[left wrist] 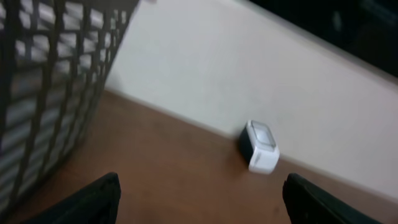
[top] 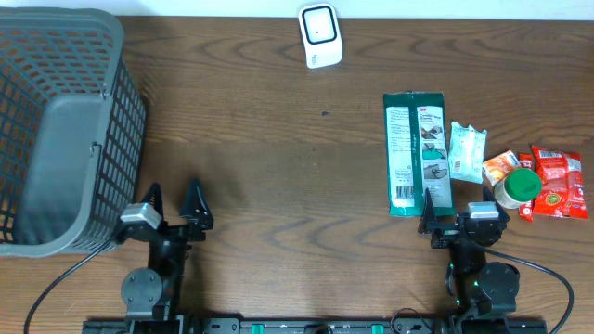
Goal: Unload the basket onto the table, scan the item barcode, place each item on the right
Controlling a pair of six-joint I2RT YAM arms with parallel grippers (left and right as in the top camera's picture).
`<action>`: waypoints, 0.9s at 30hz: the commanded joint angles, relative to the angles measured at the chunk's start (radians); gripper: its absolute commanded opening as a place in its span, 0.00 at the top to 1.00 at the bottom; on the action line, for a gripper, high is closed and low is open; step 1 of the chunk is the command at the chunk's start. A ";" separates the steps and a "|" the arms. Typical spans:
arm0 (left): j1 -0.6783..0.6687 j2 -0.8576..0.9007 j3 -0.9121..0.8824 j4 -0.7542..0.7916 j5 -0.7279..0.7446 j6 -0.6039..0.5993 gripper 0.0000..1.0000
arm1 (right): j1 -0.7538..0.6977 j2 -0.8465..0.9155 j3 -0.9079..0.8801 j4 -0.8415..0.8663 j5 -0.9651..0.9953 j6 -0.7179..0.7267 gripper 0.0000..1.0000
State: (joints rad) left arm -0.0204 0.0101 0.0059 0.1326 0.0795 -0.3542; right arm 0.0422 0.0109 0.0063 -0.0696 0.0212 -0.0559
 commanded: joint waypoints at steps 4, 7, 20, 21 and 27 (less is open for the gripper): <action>0.002 -0.008 -0.002 -0.081 0.160 0.327 0.16 | -0.010 -0.005 -0.001 -0.003 -0.004 -0.010 0.01; 0.002 -0.008 -0.002 -0.157 0.174 0.419 0.16 | -0.010 -0.005 -0.001 -0.003 -0.004 -0.010 0.01; 0.002 -0.006 -0.002 -0.178 0.174 0.432 0.16 | -0.010 -0.005 -0.001 -0.003 -0.004 -0.010 0.01; 0.002 -0.006 -0.002 -0.178 0.174 0.432 0.16 | -0.010 -0.005 -0.001 -0.003 -0.004 -0.010 0.01; 0.002 -0.006 -0.002 -0.178 0.174 0.432 0.16 | -0.010 -0.005 -0.001 -0.003 -0.004 -0.010 0.01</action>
